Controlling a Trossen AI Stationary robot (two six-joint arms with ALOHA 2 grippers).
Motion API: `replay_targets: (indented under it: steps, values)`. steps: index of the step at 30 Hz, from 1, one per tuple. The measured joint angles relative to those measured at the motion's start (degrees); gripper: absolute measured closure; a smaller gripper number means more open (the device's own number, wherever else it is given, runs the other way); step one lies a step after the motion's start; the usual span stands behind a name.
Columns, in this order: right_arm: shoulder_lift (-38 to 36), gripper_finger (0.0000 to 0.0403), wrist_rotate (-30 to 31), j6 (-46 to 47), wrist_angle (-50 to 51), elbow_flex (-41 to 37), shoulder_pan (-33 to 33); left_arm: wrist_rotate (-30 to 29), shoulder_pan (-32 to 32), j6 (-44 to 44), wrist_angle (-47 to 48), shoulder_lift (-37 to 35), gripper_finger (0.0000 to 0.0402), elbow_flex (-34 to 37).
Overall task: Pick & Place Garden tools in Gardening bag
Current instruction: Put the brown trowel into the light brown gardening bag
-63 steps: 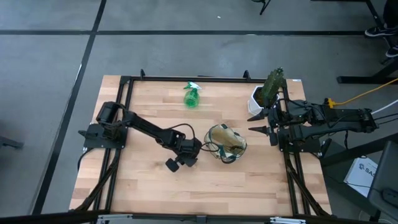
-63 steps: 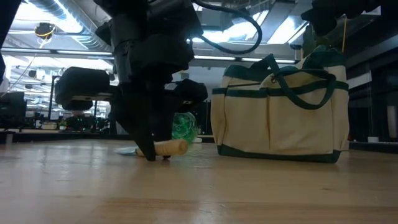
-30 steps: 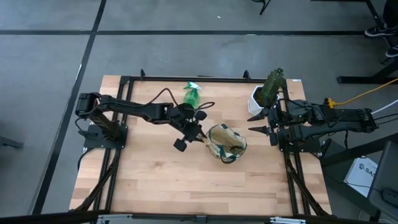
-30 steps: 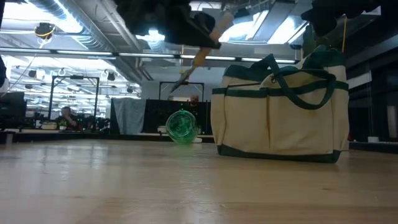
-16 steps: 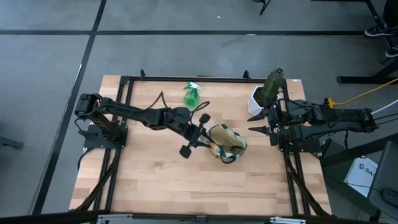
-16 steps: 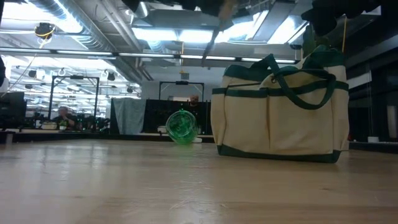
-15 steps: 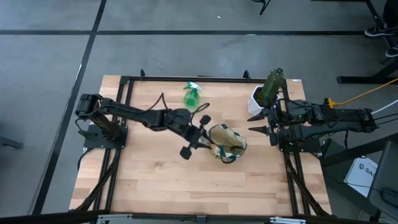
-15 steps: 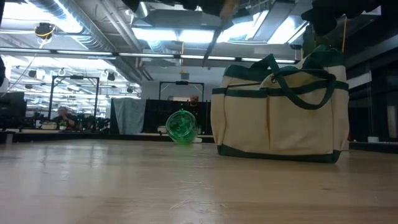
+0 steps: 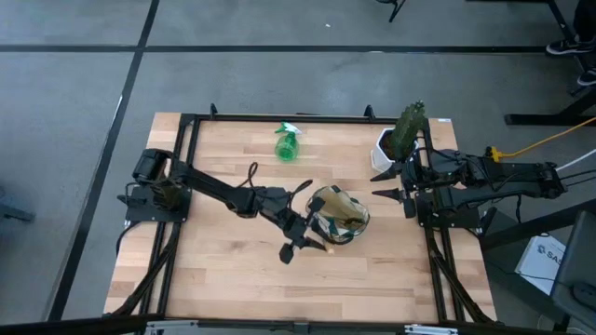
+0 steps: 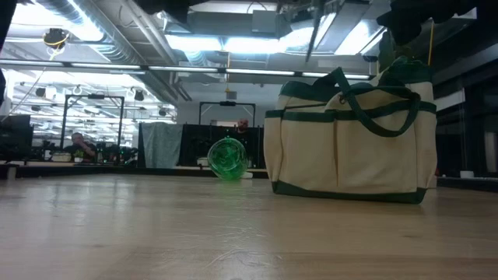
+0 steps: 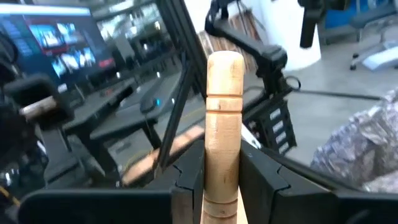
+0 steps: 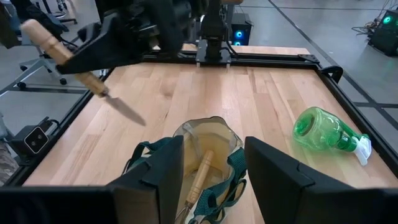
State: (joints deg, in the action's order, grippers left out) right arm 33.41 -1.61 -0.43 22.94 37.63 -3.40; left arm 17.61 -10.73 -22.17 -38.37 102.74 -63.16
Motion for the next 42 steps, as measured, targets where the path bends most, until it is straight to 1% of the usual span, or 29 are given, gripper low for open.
replay_targets:
  steps: [3,6,11,19,23,28,31,35,39,42]
  values:
    - [0.02,0.0231,0.00,-0.02,0.02,0.00,0.00,-0.10,-0.52,0.00,-5.89,1.83,0.0333,-1.29]
    - [0.01,0.0231,-0.01,-0.02,0.03,0.00,0.00,0.20,-0.51,0.00,-6.36,3.02,0.0333,-4.18]
    - [0.02,0.0231,-0.02,0.00,0.02,0.00,-0.02,0.33,-0.50,-1.25,-0.43,3.41,0.0333,-6.74]
    - [0.00,0.0231,-0.02,0.00,0.02,0.00,-0.02,-0.13,-0.43,-0.92,3.45,3.47,0.0332,-6.86]
    - [0.00,0.0231,-0.02,-0.01,0.02,0.00,-0.02,-0.13,-0.36,-1.28,3.53,3.47,0.0332,-6.86]
    - [0.01,0.0231,-0.02,0.00,0.02,0.00,-0.01,-0.11,0.42,-4.34,3.14,3.47,0.0332,-6.86]
    - [0.01,0.0231,-0.02,0.00,0.02,0.00,0.00,0.56,1.18,-4.11,3.07,3.45,0.0332,-6.86]
    - [0.02,0.0231,-0.02,0.00,0.02,0.00,-0.01,0.59,2.21,-3.65,5.63,3.10,0.0332,-6.86]
    - [0.00,0.0231,-0.02,0.00,0.02,0.00,-0.02,0.63,3.04,-3.80,5.56,2.39,0.0332,-6.86]
    - [0.01,0.0231,-0.04,-0.01,0.02,0.00,-0.02,0.76,3.71,-3.90,3.80,1.96,0.0332,-6.86]
